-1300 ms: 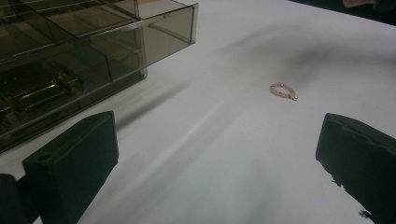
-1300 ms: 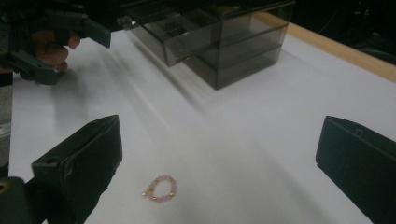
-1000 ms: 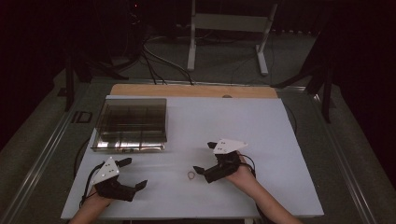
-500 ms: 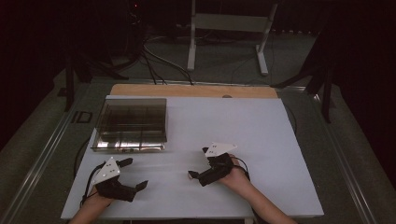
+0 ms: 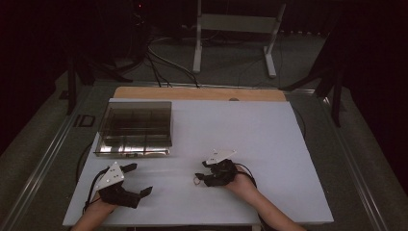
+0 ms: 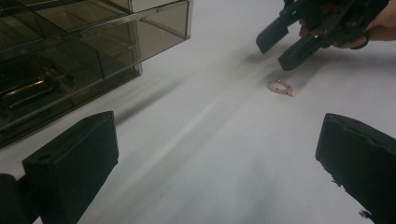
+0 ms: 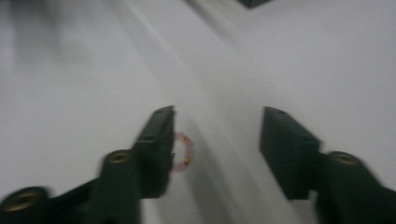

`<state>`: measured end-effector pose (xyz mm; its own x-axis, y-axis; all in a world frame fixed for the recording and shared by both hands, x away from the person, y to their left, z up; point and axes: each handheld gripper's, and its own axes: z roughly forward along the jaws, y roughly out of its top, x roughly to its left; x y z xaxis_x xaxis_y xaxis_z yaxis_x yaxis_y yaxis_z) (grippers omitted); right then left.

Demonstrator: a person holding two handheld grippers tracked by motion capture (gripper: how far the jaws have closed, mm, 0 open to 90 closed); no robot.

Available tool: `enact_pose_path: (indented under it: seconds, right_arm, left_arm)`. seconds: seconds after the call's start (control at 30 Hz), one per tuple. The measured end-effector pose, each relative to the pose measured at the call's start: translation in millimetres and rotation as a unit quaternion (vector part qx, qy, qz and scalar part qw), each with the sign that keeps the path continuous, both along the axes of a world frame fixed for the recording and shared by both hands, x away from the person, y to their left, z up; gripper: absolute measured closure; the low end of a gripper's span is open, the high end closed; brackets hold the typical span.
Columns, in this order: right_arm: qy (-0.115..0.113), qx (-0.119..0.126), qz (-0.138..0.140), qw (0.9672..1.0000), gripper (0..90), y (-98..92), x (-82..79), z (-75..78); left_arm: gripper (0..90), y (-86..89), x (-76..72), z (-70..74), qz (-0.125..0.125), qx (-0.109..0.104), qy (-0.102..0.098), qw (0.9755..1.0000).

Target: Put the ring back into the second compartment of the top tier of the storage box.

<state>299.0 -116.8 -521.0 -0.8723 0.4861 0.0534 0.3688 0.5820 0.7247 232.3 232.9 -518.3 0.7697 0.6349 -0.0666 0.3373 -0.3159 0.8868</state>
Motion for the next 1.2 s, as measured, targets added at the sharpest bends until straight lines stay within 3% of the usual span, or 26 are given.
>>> enact_pose_path:
  seconds: [0.07,0.27,0.47,0.77,1.2]
  right_arm:
    - [0.013,0.001,0.010,0.9999,56.8,0.9,0.4,-1.6]
    - [0.015,-0.005,0.008,0.9998,68.6,5.0,0.5,-4.6]
    - [0.023,-0.012,0.017,0.9995,72.7,9.9,-0.6,-9.6]
    - [-0.002,-0.038,0.028,0.9989,85.8,16.2,-6.5,-11.0]
    - [0.005,-0.037,0.024,0.9990,88.0,14.9,-4.8,-8.7]
  left_arm:
    - [0.0,-0.4,-0.3,0.1,0.000,-0.001,0.000,1.0000]
    - [0.0,0.1,-0.1,0.0,-0.001,0.000,0.003,1.0000]
    - [0.0,0.1,-0.1,0.0,-0.002,0.001,0.002,1.0000]
    - [0.0,-0.1,-0.3,-0.2,-0.002,0.001,0.003,1.0000]
    - [0.0,0.0,-0.4,-0.2,-0.003,0.002,0.003,1.0000]
